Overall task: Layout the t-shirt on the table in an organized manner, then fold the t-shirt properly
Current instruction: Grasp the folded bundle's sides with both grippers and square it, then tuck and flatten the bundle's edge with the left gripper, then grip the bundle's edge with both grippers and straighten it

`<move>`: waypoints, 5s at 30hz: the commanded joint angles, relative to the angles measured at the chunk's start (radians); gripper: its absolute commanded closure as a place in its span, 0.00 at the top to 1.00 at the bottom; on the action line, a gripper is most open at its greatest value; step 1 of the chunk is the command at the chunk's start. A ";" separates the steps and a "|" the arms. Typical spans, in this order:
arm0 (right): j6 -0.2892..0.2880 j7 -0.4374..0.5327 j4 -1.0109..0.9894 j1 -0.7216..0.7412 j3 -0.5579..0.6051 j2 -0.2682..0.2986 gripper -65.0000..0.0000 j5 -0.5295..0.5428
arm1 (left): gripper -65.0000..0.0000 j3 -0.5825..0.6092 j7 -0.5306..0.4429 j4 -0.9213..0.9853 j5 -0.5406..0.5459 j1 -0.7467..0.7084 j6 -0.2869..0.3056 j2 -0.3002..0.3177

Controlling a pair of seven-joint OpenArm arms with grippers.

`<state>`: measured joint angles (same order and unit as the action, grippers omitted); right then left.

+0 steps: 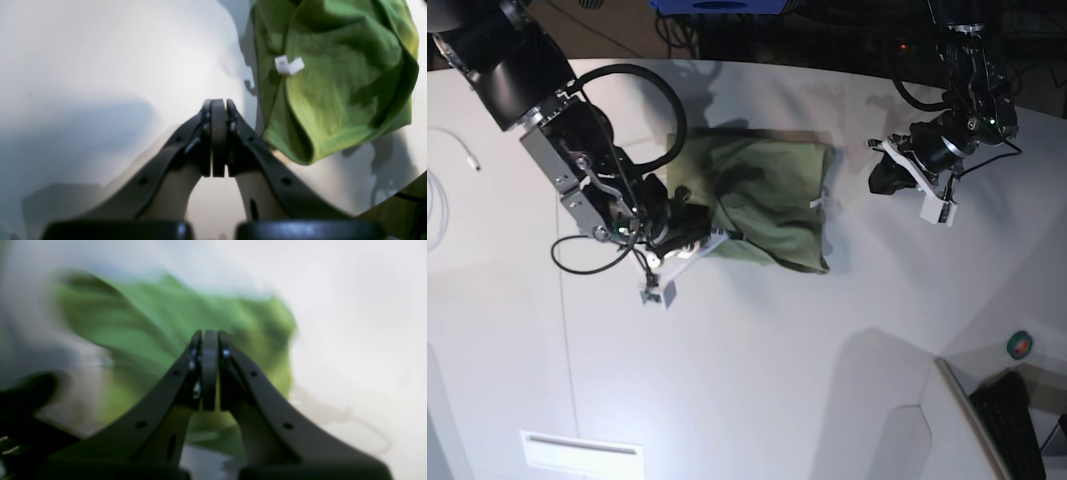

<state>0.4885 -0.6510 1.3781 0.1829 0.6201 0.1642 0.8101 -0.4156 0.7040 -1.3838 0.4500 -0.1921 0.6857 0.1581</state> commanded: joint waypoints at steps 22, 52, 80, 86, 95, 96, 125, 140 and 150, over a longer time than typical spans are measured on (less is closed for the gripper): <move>-0.086 0.007 0.452 -0.253 -0.274 0.163 0.00 -0.002 | 1.00 0.110 -0.017 -0.096 0.020 0.073 0.012 -0.035; -0.118 0.009 0.453 -0.374 -0.487 0.188 0.00 -0.002 | 0.00 0.438 0.027 0.311 0.008 0.288 -0.117 0.010; -0.297 0.009 0.373 -0.618 -0.724 0.176 0.00 -0.002 | 0.00 1.722 -0.151 0.435 -0.365 0.897 -0.113 -0.053; -0.299 0.007 0.344 -0.632 -0.721 0.127 0.00 -0.004 | 0.00 1.721 -0.235 0.512 -0.449 0.883 -0.113 -0.114; -0.301 0.007 0.318 -0.630 -0.721 0.116 0.00 -0.004 | 0.00 1.721 -0.281 0.507 -0.451 0.897 -0.113 -0.137; -0.301 0.007 0.318 -0.629 -0.721 0.116 0.00 -0.004 | 0.00 1.721 -0.289 0.508 -0.451 0.903 -0.113 -0.140; -0.299 0.009 0.263 -0.515 -0.599 0.123 0.00 -0.059 | 0.33 1.064 0.042 0.051 -0.449 0.787 0.012 -0.073; -0.302 0.003 0.467 -0.521 -0.584 0.122 0.00 -0.191 | 0.00 0.636 0.039 -0.288 -0.449 0.202 0.012 -0.055; -0.299 0.006 0.499 -0.507 -0.375 0.123 0.00 -0.191 | 0.00 0.636 0.023 -0.187 -0.429 0.135 0.012 -0.096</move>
<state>0.1932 -0.6640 1.8591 -0.3294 0.2459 0.2806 0.6193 0.2173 0.7506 -1.5574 -0.0021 -0.0669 0.6926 0.0708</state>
